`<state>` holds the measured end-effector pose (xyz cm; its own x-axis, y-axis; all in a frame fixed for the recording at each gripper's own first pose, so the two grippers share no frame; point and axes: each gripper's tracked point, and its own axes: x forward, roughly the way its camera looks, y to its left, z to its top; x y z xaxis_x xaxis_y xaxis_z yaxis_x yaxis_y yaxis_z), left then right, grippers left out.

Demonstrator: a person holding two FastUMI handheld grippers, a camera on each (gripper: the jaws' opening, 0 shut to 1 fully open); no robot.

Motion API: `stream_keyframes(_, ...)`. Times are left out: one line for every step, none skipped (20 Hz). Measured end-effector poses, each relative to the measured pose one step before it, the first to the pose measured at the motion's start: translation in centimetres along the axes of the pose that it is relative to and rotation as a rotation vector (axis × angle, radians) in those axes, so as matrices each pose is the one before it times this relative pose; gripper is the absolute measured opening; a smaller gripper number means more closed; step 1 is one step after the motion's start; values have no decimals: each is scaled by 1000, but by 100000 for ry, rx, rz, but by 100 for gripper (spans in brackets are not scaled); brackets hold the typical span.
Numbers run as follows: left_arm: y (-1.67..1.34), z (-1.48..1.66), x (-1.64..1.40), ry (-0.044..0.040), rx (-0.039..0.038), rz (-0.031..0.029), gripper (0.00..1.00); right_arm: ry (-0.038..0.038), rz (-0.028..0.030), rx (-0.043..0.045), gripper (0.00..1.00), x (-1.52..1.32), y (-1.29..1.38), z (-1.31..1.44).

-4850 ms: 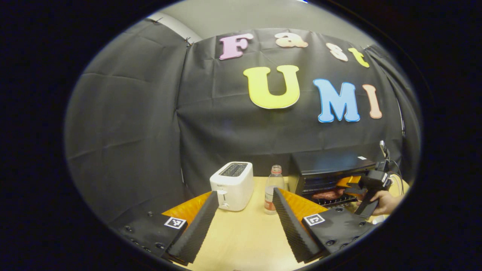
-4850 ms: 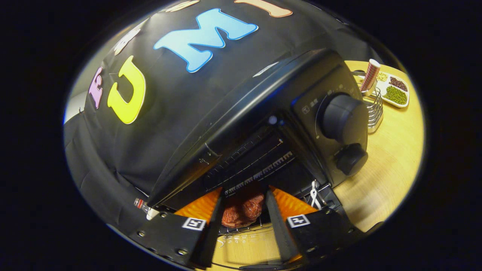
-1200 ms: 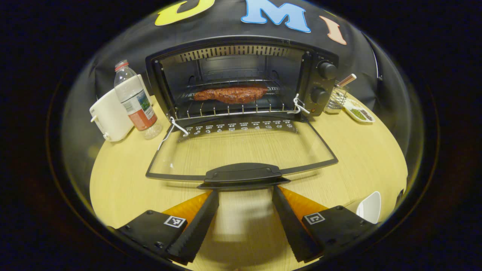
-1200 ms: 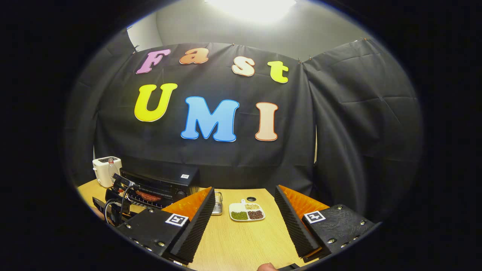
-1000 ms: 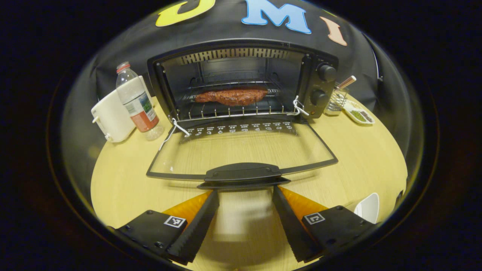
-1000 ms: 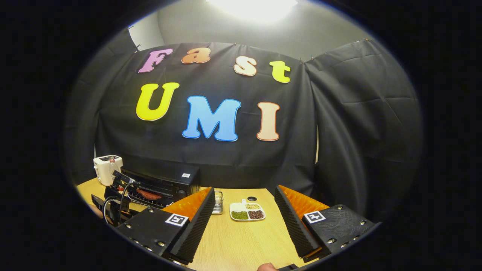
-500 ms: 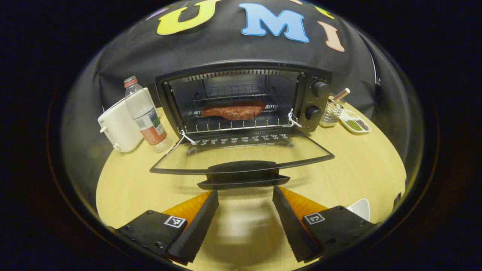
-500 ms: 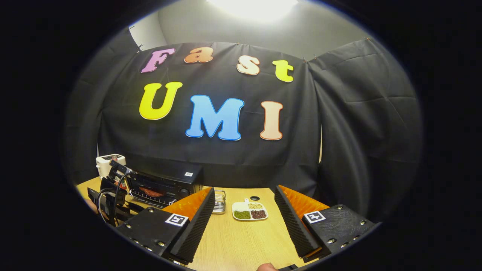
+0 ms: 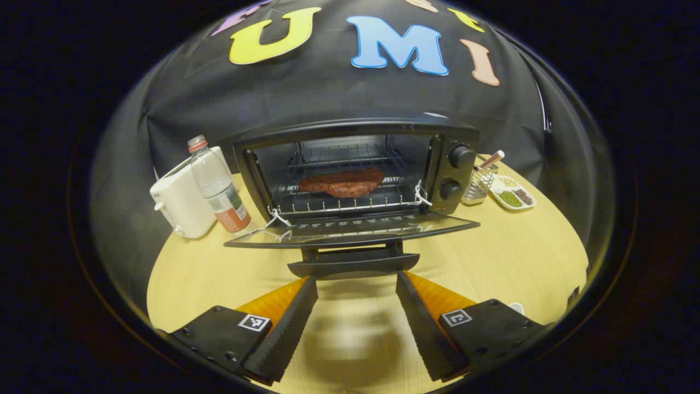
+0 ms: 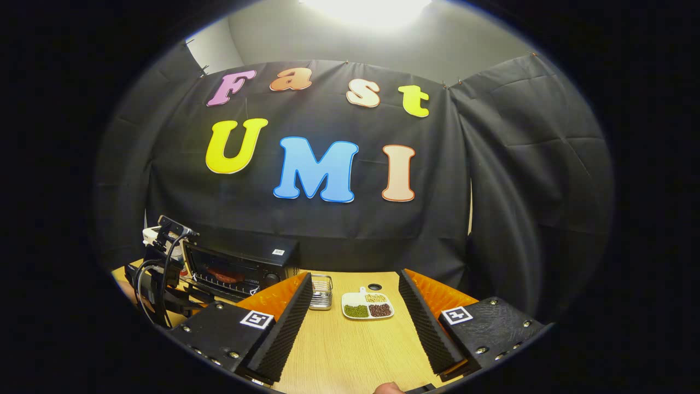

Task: Open the electric oven with the left hand, put the food in, and close the electric oven.

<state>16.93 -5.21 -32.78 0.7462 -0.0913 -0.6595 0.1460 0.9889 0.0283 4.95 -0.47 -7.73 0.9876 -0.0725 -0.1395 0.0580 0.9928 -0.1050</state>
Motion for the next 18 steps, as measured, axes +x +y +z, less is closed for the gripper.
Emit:
stream_keyframes(19, 315, -158, -1116, 639, 357, 100, -102, 120, -258, 96, -141, 87, 23)
stream_keyframes(52, 283, -95, -988, 774, 301, 100, 130, 64, -76, 96, 48, 61, -68)
stream_keyframes(45, 206, -84, -1143, 545, 267, 100, 205, -11, 127, 96, 53, 21, 9)
stream_keyframes(33, 252, -92, -767, 830, 189, 98, 328, 10, 255, 96, 162, -117, -160)
stream_keyframes(-51, 102, -134, -514, 734, 195, 98, 338, -2, 211, 96, 140, 83, -55)
stream_keyframes(122, 238, -64, -519, 148, 246, 98, 258, 82, -22, 96, 106, 39, -62)
stream_keyframes(-50, 193, -85, -577, -117, 138, 98, 160, 77, -159, 96, 120, 0, -92)
stream_keyframes(17, 385, -124, -768, -202, 20, 98, 117, 79, -190, 96, -7, 66, -62)
stream_keyframes(76, 354, 29, -808, 12, -114, 98, 60, -41, -135, 96, -22, 46, 41)
stream_keyframes(72, 470, 16, -1197, 21, -113, 98, 124, 93, -102, 96, 64, 19, -48)
stream_keyframes(41, 465, 161, -1288, 34, -128, 98, 73, 45, -99, 96, 247, 248, 96)
stream_keyframes(85, 471, 116, -1296, -17, -58, 98, 127, -135, -158, 96, -88, -187, -300)
stream_keyframes(129, 477, -36, -1509, -103, -74, 100, 72, -379, -13, 96, 78, -52, -113)
stream_keyframes(-7, 385, -40, -844, -73, 142, 100, 119, -166, 245, 96, -27, -8, 81)
stream_keyframes(116, 421, -5, -1355, 39, 399, 98, 161, -239, 333, 96, -93, -65, 84)
stream_keyframes(55, 357, 138, -1385, -182, 29, 98, 144, -299, 308, 96, -58, -59, 55)
stream_keyframes(-26, 475, 118, -1738, -80, -223, 100, -216, -336, 320, 96, -61, -112, 56)
stream_keyframes(10, 614, 244, -1902, 221, -69, 98, -235, -233, 295, 96, -82, -39, 74)
